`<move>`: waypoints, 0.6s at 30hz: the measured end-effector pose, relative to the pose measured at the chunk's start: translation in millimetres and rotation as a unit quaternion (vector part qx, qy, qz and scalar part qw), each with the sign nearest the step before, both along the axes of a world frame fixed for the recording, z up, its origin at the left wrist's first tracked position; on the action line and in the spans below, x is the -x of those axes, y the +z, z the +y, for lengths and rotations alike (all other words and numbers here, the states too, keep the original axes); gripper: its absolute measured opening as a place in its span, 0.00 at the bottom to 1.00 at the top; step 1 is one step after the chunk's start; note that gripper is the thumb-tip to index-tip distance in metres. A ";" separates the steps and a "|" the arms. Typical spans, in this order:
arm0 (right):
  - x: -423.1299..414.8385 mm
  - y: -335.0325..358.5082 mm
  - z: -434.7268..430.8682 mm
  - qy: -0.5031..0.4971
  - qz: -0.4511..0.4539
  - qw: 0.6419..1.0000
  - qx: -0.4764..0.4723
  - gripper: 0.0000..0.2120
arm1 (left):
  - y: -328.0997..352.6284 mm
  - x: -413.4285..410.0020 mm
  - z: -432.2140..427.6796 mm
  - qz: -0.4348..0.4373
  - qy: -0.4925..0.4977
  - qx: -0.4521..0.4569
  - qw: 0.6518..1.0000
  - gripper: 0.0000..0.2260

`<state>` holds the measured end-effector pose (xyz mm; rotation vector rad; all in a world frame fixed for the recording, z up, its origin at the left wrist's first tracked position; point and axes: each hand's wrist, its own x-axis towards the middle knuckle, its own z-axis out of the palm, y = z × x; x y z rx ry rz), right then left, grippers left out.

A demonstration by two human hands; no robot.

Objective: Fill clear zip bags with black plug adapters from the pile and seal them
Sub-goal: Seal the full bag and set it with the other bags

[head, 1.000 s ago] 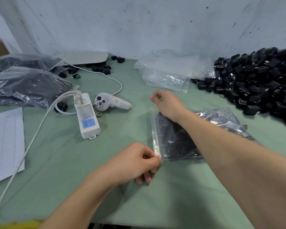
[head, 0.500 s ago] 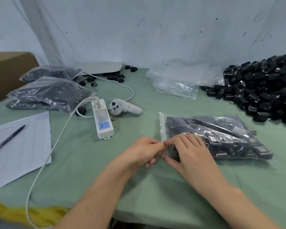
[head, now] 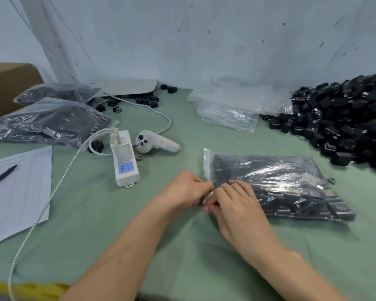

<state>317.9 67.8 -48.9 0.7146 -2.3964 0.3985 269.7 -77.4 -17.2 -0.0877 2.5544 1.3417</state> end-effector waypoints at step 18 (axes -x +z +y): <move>3.4 -2.5 1.6 0.025 0.029 0.999 -0.007 0.05 | -14.9 54.0 20.3 0.107 0.090 0.137 0.981 0.23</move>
